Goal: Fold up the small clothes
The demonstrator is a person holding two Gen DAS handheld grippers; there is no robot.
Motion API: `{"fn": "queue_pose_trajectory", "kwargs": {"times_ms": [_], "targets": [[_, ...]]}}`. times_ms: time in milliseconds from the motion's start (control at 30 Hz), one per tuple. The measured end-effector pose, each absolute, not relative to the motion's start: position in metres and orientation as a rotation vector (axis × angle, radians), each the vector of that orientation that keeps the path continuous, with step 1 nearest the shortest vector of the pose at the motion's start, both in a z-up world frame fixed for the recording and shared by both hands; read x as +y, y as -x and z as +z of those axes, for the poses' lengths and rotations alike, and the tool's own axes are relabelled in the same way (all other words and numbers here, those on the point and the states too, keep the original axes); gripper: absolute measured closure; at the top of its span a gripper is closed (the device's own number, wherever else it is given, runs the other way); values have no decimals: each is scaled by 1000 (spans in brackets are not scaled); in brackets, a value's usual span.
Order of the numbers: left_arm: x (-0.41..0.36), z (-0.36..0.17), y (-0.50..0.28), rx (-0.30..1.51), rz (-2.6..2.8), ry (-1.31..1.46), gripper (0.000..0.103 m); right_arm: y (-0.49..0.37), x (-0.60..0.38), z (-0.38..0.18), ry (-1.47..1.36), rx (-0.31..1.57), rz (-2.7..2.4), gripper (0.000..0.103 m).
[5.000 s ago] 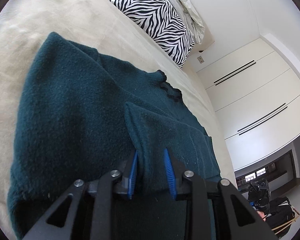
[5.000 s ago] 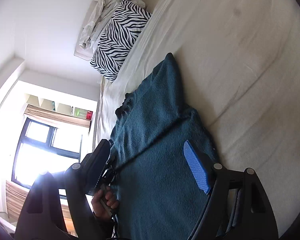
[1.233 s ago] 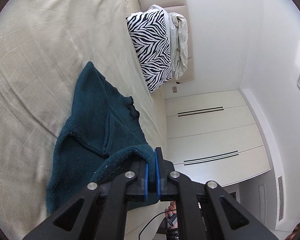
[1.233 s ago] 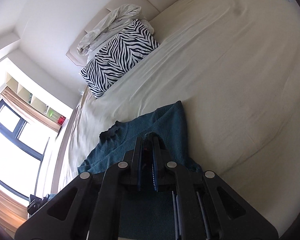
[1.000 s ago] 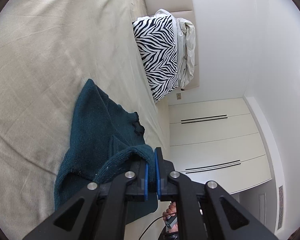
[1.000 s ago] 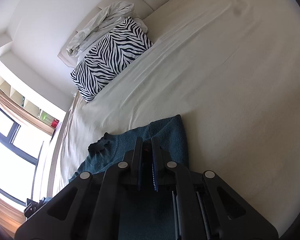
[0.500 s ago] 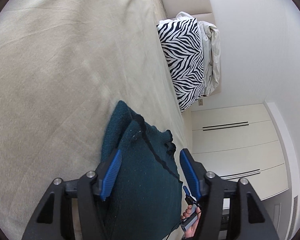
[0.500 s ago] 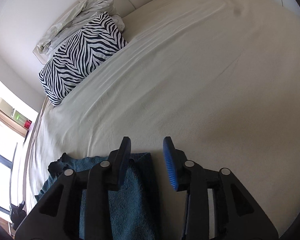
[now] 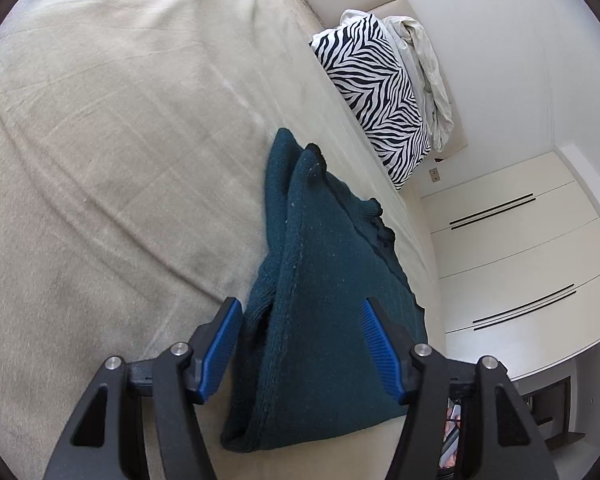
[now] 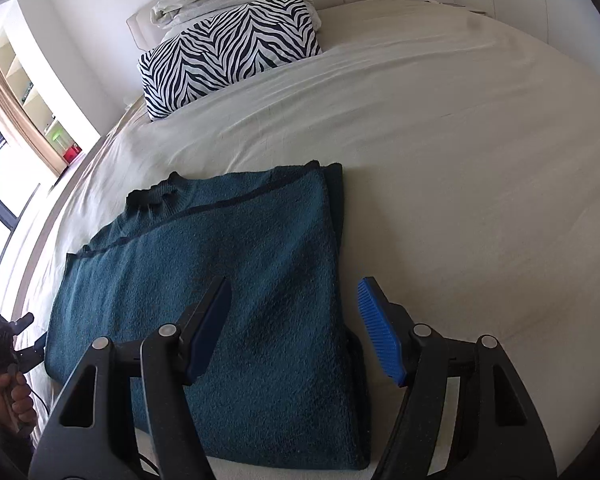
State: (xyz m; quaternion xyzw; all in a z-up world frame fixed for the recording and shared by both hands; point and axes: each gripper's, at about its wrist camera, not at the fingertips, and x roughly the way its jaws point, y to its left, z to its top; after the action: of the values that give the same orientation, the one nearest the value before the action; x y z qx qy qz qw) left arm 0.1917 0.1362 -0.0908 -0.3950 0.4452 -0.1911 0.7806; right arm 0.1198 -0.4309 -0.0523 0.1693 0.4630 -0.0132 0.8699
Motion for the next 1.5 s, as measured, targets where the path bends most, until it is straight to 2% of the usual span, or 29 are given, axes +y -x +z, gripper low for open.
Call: {"fn": "queue_pose_trajectory", "kwargs": {"times_ms": [200, 300, 367, 433, 467, 533, 700, 967, 1267, 1400, 1500], "targets": [[117, -83, -173, 953, -389, 675, 45, -81, -425, -57, -349, 977, -48, 38], [109, -87, -168, 968, -374, 612, 59, -73, -420, -62, -326, 991, -52, 38], [110, -92, -167, 975, -357, 602, 78, -73, -418, -64, -305, 997, -56, 40], [113, -95, -166, 978, -351, 612, 84, -71, -416, -64, -279, 994, -64, 42], [113, -95, -165, 975, -353, 607, 86, -70, -415, -65, -267, 995, -67, 46], [110, -93, -165, 971, -354, 584, 88, -71, -415, -68, -241, 1013, -85, 66], [111, -92, -160, 973, -355, 583, 90, -71, -420, -73, -223, 1030, -122, 95], [108, -90, -143, 960, -340, 538, 94, -67, -422, -72, -247, 1015, -148, 97], [114, -95, -134, 955, -345, 554, 95, -71, -428, -82, -287, 1016, -145, 97], [114, -97, -133, 959, -343, 558, 95, -69, -436, -85, -359, 1009, -134, 95], [116, -89, -133, 956, -332, 563, 92, -68, -440, -77, -394, 1015, -144, 88]]}}
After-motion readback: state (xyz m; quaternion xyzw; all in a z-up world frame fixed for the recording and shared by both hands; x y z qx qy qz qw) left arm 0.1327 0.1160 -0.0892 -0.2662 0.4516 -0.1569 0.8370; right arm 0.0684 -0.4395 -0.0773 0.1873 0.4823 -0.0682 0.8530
